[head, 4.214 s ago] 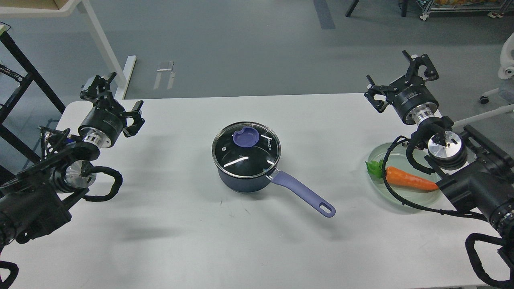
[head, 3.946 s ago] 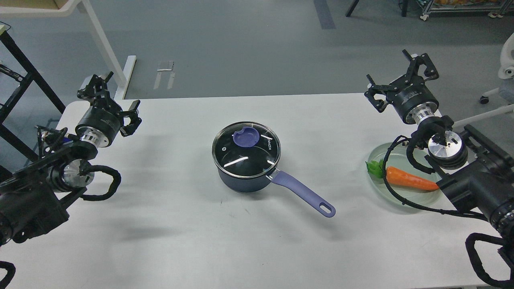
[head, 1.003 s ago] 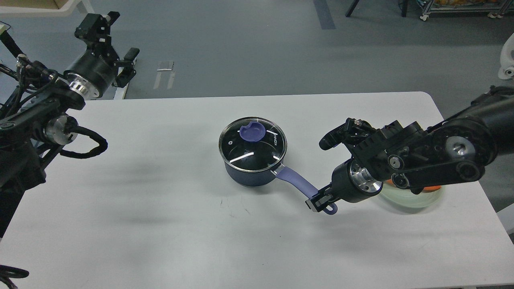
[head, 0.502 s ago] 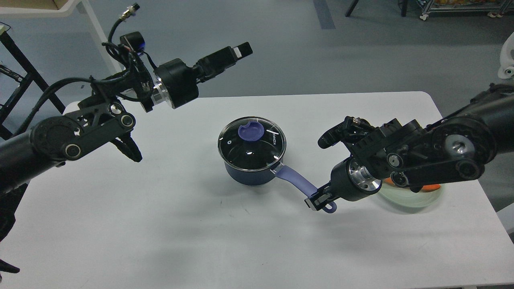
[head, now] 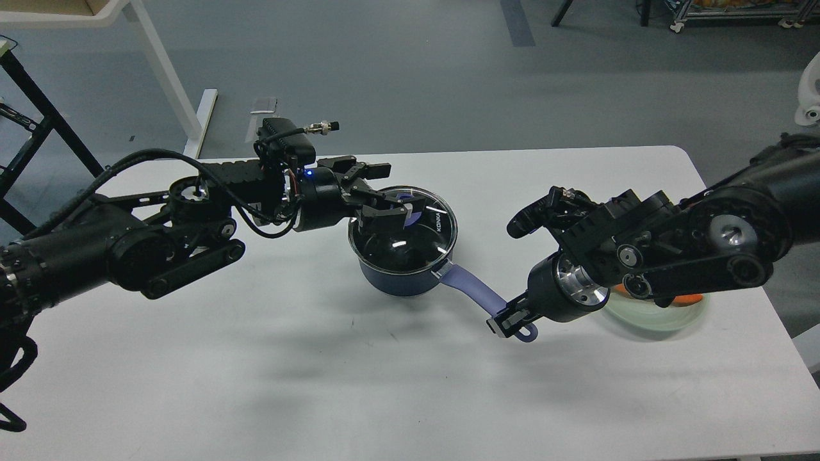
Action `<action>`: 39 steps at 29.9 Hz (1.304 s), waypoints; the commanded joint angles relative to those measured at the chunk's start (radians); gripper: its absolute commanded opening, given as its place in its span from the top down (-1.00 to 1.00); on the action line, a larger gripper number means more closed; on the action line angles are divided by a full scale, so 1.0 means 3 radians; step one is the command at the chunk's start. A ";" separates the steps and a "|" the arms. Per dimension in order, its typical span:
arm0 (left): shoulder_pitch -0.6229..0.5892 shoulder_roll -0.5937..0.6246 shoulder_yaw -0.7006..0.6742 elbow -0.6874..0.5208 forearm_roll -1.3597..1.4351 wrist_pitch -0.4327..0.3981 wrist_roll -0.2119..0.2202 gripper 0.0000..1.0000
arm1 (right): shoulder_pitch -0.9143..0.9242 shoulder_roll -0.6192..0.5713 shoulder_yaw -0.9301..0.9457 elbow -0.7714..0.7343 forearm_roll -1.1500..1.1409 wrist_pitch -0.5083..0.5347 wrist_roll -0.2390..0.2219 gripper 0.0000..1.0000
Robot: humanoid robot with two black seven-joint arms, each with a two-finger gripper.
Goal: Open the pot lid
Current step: 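Move the left gripper over the pot toward the purple lid knob, then close the left gripper on the purple lid knob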
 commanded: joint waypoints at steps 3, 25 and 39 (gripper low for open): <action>0.0018 -0.0125 0.0176 0.0122 0.0029 0.0190 0.0017 -0.96 | -0.0005 0.0000 0.0001 0.0000 0.0000 0.0001 0.0000 0.63; 0.0054 -0.0319 0.0417 0.0389 0.0003 0.0395 -0.0003 -0.96 | 0.0000 0.0000 0.0001 0.0000 0.0005 0.0001 0.0000 0.63; 0.0121 -0.0324 0.0417 0.0465 0.0003 0.0395 -0.0013 -0.51 | 0.0000 0.0000 0.0001 0.0000 0.0010 0.0016 0.0000 0.63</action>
